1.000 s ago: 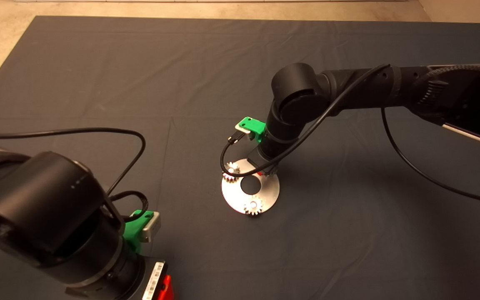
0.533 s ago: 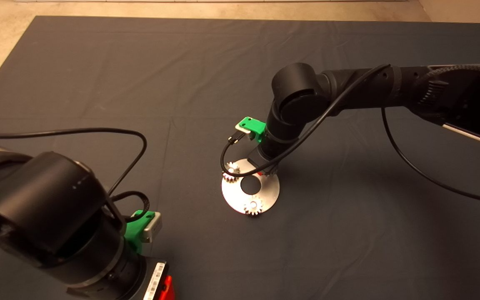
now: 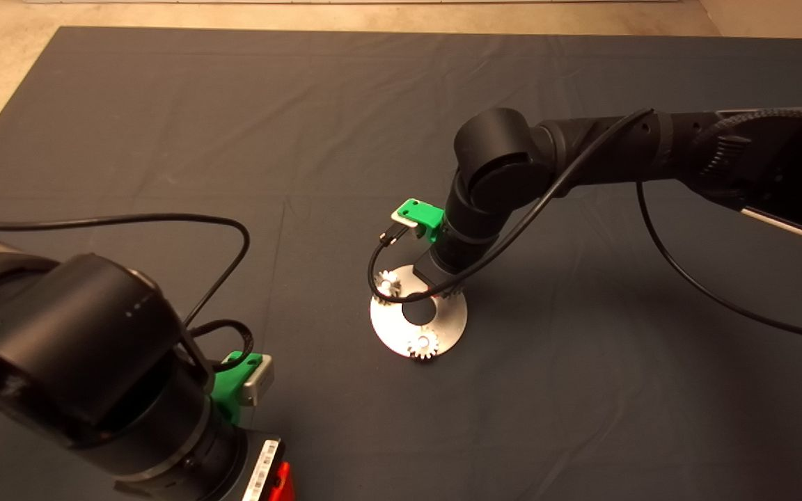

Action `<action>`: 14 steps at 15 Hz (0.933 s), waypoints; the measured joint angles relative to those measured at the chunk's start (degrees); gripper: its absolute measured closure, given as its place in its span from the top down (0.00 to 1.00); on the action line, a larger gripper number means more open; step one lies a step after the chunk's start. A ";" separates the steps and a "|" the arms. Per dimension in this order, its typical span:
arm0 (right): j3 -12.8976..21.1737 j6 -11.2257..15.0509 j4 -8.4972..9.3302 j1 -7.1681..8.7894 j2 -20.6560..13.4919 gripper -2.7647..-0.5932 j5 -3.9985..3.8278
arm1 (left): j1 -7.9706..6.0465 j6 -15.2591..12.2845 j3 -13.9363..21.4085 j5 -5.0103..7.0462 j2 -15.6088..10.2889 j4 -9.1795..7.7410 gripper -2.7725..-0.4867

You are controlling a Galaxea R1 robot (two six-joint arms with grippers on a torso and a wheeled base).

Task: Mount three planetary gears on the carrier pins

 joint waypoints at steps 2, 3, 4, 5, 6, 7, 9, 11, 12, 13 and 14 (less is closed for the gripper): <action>0.15 -0.48 -0.01 0.00 -0.17 0.22 0.05 | 0.00 0.00 0.00 0.01 0.11 -0.01 0.81; 0.20 -1.10 0.02 -0.01 -0.34 0.22 0.05 | -0.02 0.00 0.00 -0.02 0.11 0.01 0.81; 0.20 -1.42 -0.01 -0.02 -0.62 0.22 -0.02 | -0.16 0.00 0.00 -0.01 0.11 0.01 0.81; 0.20 -1.57 0.01 -0.02 -0.84 0.22 -0.02 | -0.13 0.00 0.00 -0.02 0.13 -0.02 0.81; 0.20 -1.88 -0.01 -0.02 -1.02 0.22 -0.02 | -0.13 0.00 0.00 0.01 0.12 0.01 0.81; 0.20 -2.12 -0.01 -0.02 -1.11 0.22 -0.02 | -0.13 0.00 0.00 0.01 0.13 -0.02 0.81; 0.20 -2.62 -0.01 -0.13 -1.13 0.22 0.00 | -0.13 0.00 0.05 0.01 0.13 0.01 0.81; 0.20 -2.95 -0.01 -0.15 -1.44 0.22 0.07 | -0.13 0.00 0.22 0.01 0.16 0.01 0.81; 0.20 -3.01 -0.01 -0.15 -1.69 0.22 -0.02 | -0.13 0.00 0.28 0.01 0.13 -0.02 0.81; 0.20 -3.20 -0.03 -0.28 -1.82 0.22 -0.04 | -0.13 0.00 0.30 -0.01 0.16 -0.01 0.81; 0.20 -3.59 -0.03 -0.63 -1.91 0.22 -0.07 | -0.13 0.00 0.33 0.01 0.28 -0.02 0.81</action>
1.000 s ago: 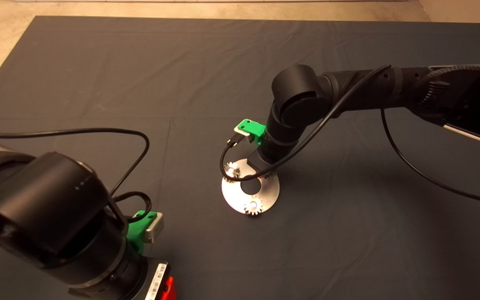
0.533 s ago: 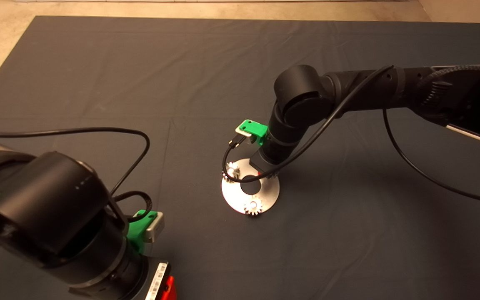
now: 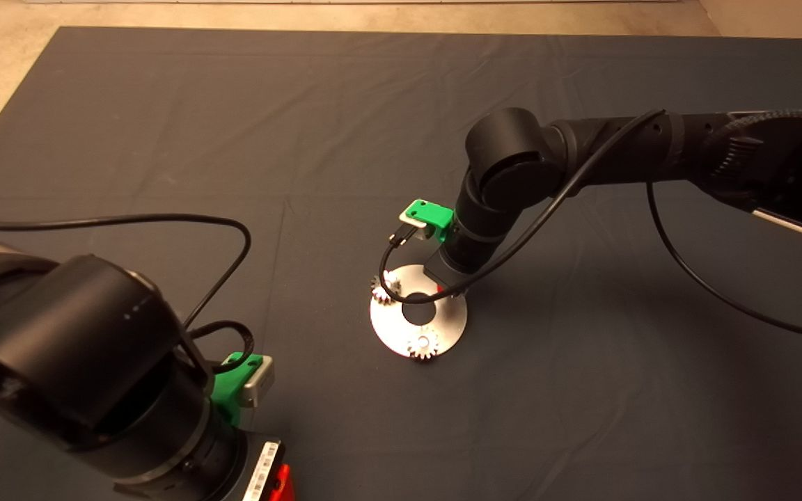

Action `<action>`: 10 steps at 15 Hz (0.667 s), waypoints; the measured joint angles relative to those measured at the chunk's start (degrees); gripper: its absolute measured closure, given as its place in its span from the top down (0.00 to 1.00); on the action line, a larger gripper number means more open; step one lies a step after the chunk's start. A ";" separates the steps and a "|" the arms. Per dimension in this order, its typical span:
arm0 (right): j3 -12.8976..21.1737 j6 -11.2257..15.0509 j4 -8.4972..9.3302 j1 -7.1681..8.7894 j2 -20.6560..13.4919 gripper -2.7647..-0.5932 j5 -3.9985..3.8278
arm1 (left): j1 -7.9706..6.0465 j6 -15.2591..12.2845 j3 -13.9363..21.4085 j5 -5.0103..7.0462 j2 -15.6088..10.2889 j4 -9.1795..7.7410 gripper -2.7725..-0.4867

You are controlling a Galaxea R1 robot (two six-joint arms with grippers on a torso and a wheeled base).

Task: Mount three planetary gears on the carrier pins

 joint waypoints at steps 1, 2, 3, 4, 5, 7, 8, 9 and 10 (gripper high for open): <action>0.06 -0.39 0.02 -0.26 -0.01 0.22 0.01 | 0.00 0.00 0.03 0.00 0.00 0.00 0.81; 0.06 -0.58 0.00 -0.28 -0.16 0.22 0.14 | 0.00 0.00 0.03 -0.01 0.01 0.00 0.81; 0.06 -0.73 0.00 -0.28 -0.28 0.22 0.27 | 0.00 0.00 0.03 -0.02 0.02 0.00 0.81; 0.06 -0.90 -0.01 -0.28 -0.28 0.22 0.29 | 0.00 0.00 0.03 -0.02 0.02 0.00 0.81; 0.06 -0.93 -0.01 -0.28 -0.28 0.22 0.31 | 0.00 0.00 0.03 0.00 0.02 0.00 0.81; 0.06 -1.12 -0.04 -0.28 -0.28 0.22 0.31 | 0.00 0.00 0.03 0.00 0.00 0.00 0.81; 0.06 -1.15 -0.06 -0.28 -0.28 0.22 0.31 | 0.00 0.00 0.03 0.00 0.02 0.00 0.81; 0.06 -1.15 -0.06 -0.28 -0.28 0.22 0.31 | 0.00 0.00 0.03 0.00 0.02 0.00 0.81; 0.06 -1.17 -0.09 -0.28 -0.28 0.22 0.30 | 0.00 0.00 0.03 0.00 0.02 0.00 0.81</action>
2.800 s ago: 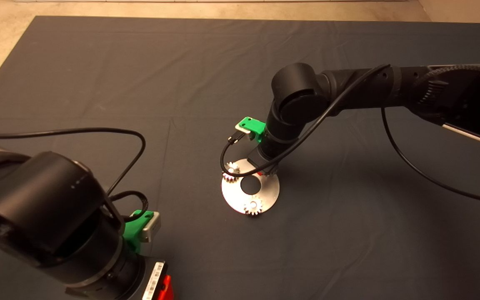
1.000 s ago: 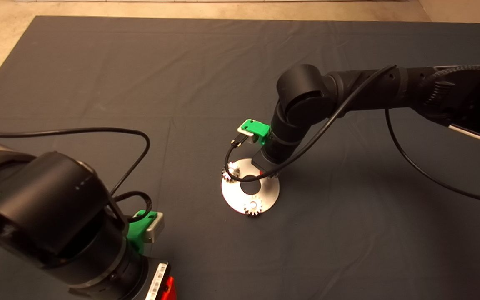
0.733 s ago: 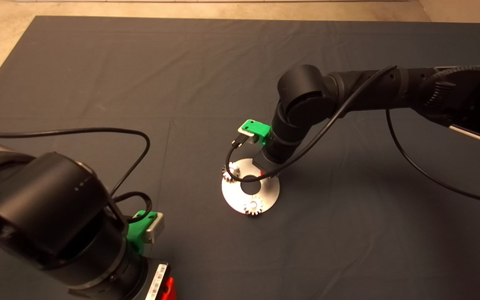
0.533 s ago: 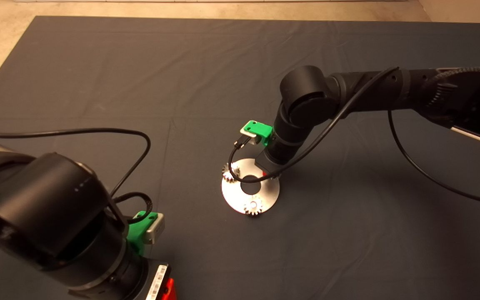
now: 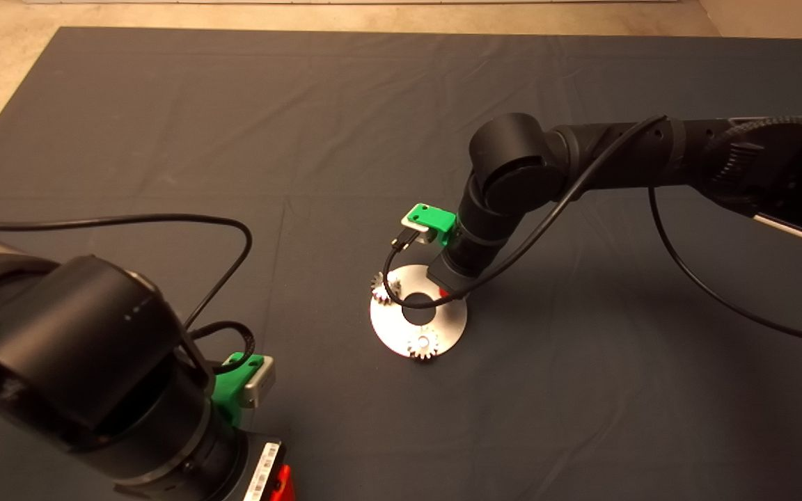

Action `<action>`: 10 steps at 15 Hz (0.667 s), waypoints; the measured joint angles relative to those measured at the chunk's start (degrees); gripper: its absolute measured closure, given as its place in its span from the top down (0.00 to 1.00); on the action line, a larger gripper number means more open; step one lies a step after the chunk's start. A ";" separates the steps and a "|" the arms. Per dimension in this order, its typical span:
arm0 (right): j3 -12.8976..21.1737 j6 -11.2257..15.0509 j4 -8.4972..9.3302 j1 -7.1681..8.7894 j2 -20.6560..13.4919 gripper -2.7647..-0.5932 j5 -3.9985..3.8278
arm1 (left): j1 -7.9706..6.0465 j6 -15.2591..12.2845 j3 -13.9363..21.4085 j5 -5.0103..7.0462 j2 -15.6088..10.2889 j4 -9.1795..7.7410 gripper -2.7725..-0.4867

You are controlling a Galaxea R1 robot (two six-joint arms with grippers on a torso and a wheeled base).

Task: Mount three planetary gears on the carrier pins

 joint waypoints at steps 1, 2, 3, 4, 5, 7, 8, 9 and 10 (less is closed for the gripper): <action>0.00 -0.01 -0.04 0.00 0.00 0.22 -0.01 | 0.00 0.00 0.00 0.00 -0.02 0.00 0.81; 0.00 -0.02 -0.09 0.00 0.00 0.22 0.02 | 0.00 0.00 0.00 0.00 0.00 0.00 0.81; 0.00 -0.02 -0.13 0.00 0.01 0.22 -0.01 | 0.00 0.00 0.00 0.00 0.00 0.00 0.81; 0.00 -0.02 -0.15 0.00 0.01 0.22 -0.01 | 0.00 0.00 0.00 0.00 0.00 0.00 0.81; 0.00 -0.02 -0.15 0.02 0.01 0.22 -0.01 | 0.00 0.00 0.00 0.00 -0.02 0.00 0.81; 0.00 -0.01 -0.20 0.05 0.02 0.22 -0.03 | 0.00 0.00 0.00 0.00 0.00 0.00 0.81; 0.00 0.00 -0.22 0.06 0.06 0.22 -0.03 | 0.00 0.00 0.00 0.00 -0.02 0.00 0.81; 0.00 -0.01 -0.22 0.11 0.11 0.22 -0.06 | 0.00 0.00 0.00 0.00 0.00 0.00 0.81; 0.00 -0.01 -0.26 0.13 0.15 0.22 -0.12 | 0.00 0.00 0.00 0.00 -0.01 0.00 0.81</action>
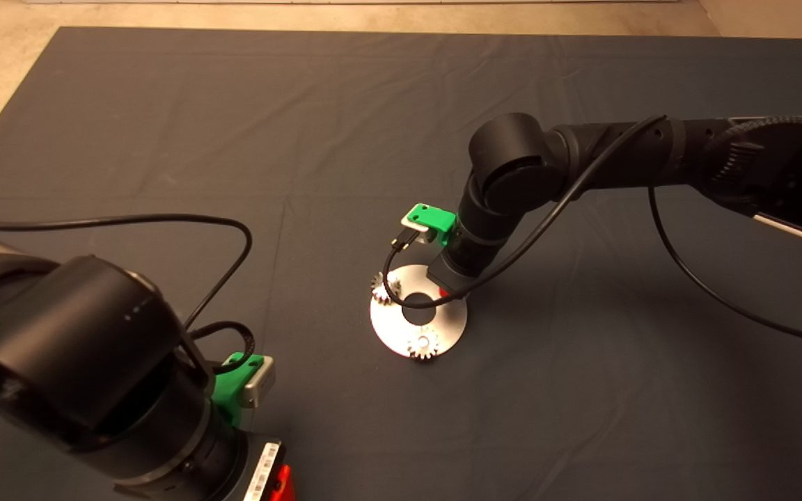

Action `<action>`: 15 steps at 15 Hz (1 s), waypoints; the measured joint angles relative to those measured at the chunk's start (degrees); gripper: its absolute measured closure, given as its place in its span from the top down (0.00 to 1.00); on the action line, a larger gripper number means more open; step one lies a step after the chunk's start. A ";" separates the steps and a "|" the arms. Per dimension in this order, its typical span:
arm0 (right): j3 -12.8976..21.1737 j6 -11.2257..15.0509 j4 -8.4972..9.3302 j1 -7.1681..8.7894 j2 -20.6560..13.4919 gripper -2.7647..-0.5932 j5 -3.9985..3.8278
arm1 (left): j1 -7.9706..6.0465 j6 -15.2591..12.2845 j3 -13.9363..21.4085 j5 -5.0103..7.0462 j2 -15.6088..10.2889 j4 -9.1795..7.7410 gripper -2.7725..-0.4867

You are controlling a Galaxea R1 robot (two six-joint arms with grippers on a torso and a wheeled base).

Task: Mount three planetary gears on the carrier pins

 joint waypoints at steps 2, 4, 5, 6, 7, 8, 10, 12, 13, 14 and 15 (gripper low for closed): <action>-0.02 0.01 0.00 0.00 0.00 0.22 -0.02 | 0.00 0.00 0.00 0.00 -0.02 0.00 0.81; -0.02 -0.01 -0.11 0.00 0.00 0.22 -0.02 | 0.00 0.00 0.00 0.00 0.01 0.00 0.81; -0.02 -0.02 -0.16 0.01 0.00 0.22 -0.02 | 0.00 0.00 0.00 0.00 0.01 0.00 0.81; -0.02 -0.07 -0.18 0.01 0.00 0.22 -0.02 | 0.00 0.00 0.00 0.00 0.00 0.00 0.81; -0.02 -0.13 -0.22 0.01 0.00 0.22 0.00 | 0.00 0.00 0.00 0.00 0.01 0.00 0.81; -0.02 -0.13 -0.29 0.04 0.00 0.22 0.00 | 0.00 0.00 0.00 0.00 0.01 0.00 0.81; -0.02 -0.13 -0.33 0.11 0.00 0.22 -0.02 | 0.00 0.00 0.00 0.00 0.01 0.00 0.81; -0.02 -0.12 -0.38 0.43 0.11 0.22 -0.09 | 0.00 0.00 0.00 0.00 0.43 0.00 0.81; -0.02 -0.13 -0.40 0.72 0.35 0.22 -0.15 | 0.00 0.00 0.00 -0.02 0.67 0.00 0.81; -0.02 -0.13 -0.41 0.85 0.50 0.22 -0.11 | 0.00 0.00 0.00 -0.04 0.80 0.00 0.81; -0.02 -0.13 -0.51 0.85 0.62 0.22 -0.12 | 0.00 0.00 0.00 0.00 0.80 0.00 0.81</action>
